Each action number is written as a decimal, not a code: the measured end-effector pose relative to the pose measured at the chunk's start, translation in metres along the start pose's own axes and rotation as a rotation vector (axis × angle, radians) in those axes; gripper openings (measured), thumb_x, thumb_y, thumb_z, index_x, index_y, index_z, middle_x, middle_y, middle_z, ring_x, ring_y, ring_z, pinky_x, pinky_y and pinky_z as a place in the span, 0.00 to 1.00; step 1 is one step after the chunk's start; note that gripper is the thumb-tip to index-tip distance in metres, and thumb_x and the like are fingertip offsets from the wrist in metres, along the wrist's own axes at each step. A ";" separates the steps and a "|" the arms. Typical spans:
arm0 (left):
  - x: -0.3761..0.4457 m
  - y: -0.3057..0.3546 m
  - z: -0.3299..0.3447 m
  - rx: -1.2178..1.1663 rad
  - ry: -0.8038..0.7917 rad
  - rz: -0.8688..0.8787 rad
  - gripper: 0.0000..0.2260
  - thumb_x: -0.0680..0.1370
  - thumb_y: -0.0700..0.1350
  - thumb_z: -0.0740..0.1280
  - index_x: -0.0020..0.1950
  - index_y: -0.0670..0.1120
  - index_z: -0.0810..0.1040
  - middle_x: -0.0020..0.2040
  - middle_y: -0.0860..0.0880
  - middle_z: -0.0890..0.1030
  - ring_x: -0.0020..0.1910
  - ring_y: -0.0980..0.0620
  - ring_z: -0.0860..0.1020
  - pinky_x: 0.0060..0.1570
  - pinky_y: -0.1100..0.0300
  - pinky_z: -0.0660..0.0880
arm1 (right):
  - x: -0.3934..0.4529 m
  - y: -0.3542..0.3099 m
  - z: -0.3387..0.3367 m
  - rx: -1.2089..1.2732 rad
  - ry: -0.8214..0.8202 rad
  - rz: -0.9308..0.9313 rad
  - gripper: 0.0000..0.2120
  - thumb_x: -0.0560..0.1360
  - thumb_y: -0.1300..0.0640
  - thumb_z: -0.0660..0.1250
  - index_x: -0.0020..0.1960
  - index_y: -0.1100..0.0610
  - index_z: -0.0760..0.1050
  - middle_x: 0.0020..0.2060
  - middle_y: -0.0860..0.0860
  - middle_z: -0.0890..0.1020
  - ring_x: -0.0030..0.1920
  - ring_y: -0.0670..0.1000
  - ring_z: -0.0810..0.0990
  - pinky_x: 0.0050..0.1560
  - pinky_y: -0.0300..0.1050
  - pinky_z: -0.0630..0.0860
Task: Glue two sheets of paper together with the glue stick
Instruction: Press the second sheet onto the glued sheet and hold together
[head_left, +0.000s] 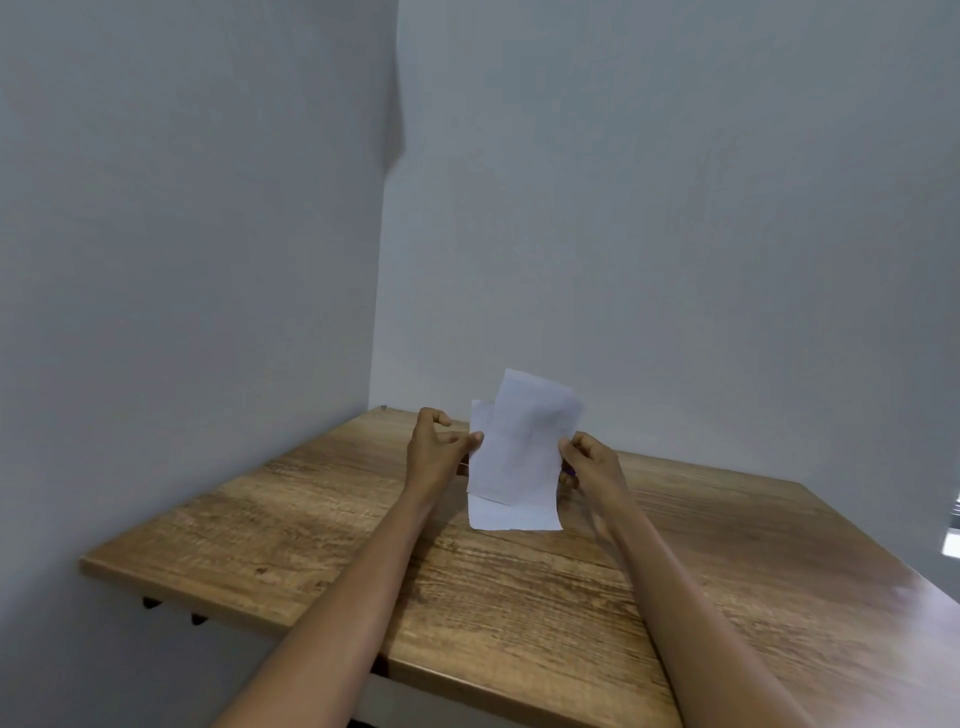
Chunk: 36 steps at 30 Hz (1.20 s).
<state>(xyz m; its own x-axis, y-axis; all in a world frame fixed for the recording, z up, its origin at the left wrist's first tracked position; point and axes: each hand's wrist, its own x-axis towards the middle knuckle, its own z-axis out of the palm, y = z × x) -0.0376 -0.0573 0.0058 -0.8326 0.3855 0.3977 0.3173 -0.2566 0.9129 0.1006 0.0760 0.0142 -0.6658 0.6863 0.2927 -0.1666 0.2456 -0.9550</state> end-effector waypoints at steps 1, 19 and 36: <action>0.000 0.001 0.000 -0.007 -0.004 -0.011 0.16 0.71 0.38 0.73 0.45 0.50 0.66 0.45 0.37 0.83 0.39 0.43 0.82 0.42 0.48 0.80 | 0.001 0.000 0.000 -0.010 0.015 0.004 0.13 0.80 0.60 0.59 0.36 0.58 0.69 0.29 0.48 0.73 0.27 0.45 0.70 0.32 0.39 0.68; -0.009 0.004 -0.004 -0.121 0.023 -0.240 0.07 0.73 0.45 0.72 0.48 0.43 0.83 0.33 0.50 0.77 0.31 0.55 0.71 0.30 0.62 0.72 | -0.001 0.000 0.000 0.065 -0.027 -0.048 0.11 0.74 0.53 0.69 0.53 0.58 0.80 0.44 0.52 0.84 0.39 0.49 0.76 0.43 0.45 0.73; -0.009 0.003 -0.004 -0.235 -0.117 -0.330 0.09 0.74 0.47 0.71 0.50 0.43 0.81 0.38 0.48 0.82 0.24 0.58 0.73 0.21 0.67 0.68 | 0.005 0.009 0.001 0.070 0.099 0.030 0.11 0.76 0.60 0.67 0.57 0.64 0.78 0.49 0.55 0.83 0.46 0.52 0.82 0.50 0.46 0.79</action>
<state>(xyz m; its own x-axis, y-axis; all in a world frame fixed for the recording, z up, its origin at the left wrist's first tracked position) -0.0311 -0.0646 0.0051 -0.8110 0.5751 0.1078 -0.0809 -0.2926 0.9528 0.0950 0.0815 0.0067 -0.5967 0.7577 0.2643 -0.2002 0.1784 -0.9634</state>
